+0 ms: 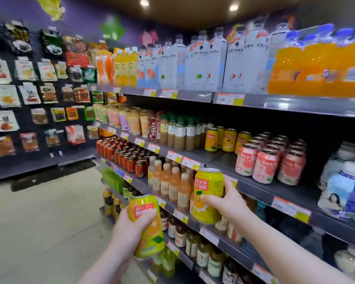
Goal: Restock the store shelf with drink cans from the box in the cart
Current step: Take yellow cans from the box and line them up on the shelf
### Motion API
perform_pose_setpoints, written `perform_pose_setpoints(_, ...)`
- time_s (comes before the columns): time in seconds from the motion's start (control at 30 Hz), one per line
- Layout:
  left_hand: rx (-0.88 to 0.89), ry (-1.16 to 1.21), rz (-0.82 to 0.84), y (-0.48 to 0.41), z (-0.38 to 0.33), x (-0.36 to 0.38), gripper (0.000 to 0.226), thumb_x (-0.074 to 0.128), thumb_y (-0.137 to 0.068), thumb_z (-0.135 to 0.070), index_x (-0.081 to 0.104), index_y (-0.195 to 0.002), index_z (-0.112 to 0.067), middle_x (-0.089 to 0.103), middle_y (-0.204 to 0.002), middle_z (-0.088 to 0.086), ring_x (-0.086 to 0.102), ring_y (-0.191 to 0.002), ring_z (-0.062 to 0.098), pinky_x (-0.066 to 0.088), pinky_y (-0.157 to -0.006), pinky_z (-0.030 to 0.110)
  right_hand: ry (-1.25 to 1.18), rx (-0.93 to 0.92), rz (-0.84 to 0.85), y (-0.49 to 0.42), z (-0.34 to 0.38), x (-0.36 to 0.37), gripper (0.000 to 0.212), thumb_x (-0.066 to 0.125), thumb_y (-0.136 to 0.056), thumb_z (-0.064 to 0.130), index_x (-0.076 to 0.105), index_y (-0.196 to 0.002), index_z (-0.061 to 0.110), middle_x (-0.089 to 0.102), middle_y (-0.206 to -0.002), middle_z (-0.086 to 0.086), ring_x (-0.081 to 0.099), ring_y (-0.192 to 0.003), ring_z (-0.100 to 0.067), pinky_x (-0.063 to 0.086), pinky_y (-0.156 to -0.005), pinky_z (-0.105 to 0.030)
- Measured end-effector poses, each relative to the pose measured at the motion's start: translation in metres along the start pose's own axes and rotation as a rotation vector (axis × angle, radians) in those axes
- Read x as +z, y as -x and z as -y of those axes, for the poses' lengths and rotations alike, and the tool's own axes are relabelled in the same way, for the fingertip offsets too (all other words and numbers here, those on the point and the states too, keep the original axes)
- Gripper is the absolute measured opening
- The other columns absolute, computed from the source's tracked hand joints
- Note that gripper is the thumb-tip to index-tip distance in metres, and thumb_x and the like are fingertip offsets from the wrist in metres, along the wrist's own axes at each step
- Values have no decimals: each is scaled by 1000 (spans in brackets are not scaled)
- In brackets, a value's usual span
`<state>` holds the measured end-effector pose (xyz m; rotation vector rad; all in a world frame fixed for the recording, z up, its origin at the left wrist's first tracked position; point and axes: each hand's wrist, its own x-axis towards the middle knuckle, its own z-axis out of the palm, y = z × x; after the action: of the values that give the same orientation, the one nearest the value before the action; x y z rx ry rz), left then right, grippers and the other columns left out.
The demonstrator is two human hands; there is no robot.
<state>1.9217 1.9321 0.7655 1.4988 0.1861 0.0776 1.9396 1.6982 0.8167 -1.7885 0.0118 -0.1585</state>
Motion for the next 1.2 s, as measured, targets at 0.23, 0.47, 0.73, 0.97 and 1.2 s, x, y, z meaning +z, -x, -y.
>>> perform_pose_setpoints(0.23, 50, 1, 224, -136, -11, 40, 32, 77, -74, -27, 58, -99, -20, 70, -94, 9, 69, -83, 27, 57, -76, 44, 153, -27, -282, -111, 0, -7, 69, 83, -65, 20, 41, -120, 26, 59, -110, 2, 60, -100, -18, 51, -87, -40)
perform_pose_setpoints(0.47, 109, -22, 417, -264, -48, 58, 69, 77, -39, -52, 60, -98, -21, 71, -98, 12, 68, -91, 32, 52, -87, 54, 318, 42, -559, -222, 11, -12, 80, 87, -59, 17, 43, -126, 18, 58, -117, -6, 54, -99, -19, 46, -83, -34)
perform_pose_setpoints(0.73, 80, -30, 578, -329, -58, 85, 81, 75, -33, -60, 57, -104, -25, 69, -100, 6, 67, -94, 24, 55, -84, 44, 321, 119, -698, -286, -1, -34, 81, 85, -58, 6, 45, -128, 13, 59, -120, -12, 54, -97, -21, 44, -79, -32)
perform_pose_setpoints(0.97, 72, 6, 595, -356, -66, 104, 60, 79, -49, -47, 57, -100, -28, 68, -100, 4, 67, -93, 24, 54, -87, 51, 318, 199, -682, -340, -20, -52, 84, 84, -60, 1, 44, -132, 14, 59, -124, -12, 57, -106, -25, 45, -84, -32)
perform_pose_setpoints(1.2, 114, -50, 602, -371, -72, 132, 73, 74, -36, -60, 57, -99, -28, 69, -101, 4, 66, -97, 26, 51, -91, 51, 266, 304, -582, -375, -32, -78, 81, 79, -64, -6, 41, -133, 9, 58, -126, -15, 55, -116, -31, 45, -99, -45)
